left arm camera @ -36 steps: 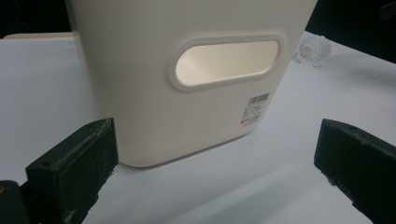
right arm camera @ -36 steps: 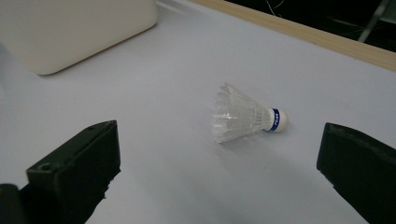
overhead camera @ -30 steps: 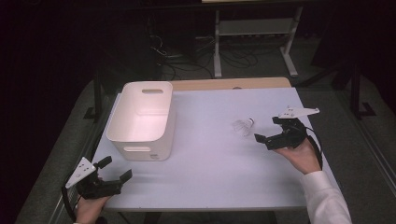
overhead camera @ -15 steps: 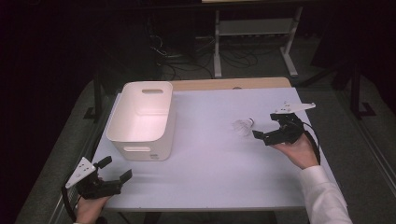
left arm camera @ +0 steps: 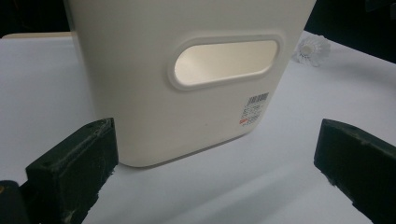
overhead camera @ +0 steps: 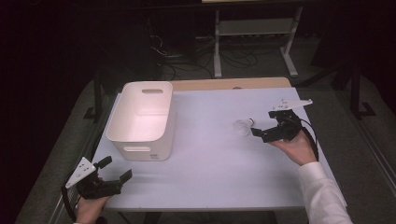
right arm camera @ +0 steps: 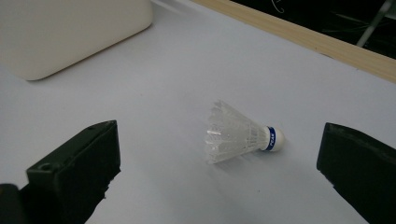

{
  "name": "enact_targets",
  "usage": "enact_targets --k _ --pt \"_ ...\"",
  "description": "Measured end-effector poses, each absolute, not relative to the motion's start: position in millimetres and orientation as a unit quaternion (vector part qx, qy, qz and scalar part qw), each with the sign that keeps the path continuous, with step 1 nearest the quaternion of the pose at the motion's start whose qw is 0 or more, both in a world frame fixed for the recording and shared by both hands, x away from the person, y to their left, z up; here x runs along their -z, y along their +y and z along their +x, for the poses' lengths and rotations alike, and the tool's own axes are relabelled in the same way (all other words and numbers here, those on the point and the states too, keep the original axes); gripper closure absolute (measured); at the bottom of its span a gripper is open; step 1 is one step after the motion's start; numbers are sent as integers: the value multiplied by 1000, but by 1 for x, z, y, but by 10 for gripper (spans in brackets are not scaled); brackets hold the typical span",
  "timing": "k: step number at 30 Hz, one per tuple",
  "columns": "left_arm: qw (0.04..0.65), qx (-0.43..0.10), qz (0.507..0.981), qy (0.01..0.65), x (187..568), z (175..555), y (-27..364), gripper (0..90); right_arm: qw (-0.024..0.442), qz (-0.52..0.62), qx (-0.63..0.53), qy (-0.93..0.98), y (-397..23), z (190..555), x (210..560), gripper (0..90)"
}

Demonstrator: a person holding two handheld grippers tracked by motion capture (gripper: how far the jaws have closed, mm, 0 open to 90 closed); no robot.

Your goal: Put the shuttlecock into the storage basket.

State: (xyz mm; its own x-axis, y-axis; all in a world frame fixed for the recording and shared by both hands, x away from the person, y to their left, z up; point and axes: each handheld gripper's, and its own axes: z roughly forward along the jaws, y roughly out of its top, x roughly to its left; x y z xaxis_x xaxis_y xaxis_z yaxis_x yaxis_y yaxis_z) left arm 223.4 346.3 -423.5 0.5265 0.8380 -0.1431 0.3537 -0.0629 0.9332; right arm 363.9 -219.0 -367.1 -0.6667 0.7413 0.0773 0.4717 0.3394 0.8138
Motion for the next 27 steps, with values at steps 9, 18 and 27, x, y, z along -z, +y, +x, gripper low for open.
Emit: enact_targets --k 9,18,27 --pt "532 -227 694 429 424 223 346 0 155 381 -429 804 -218 370 365 0" --pt "530 -227 696 428 424 224 347 0 152 388 -423 805 -216 378 367 0" --pt "529 -227 697 428 424 224 347 0 152 398 -412 806 -216 390 370 0"
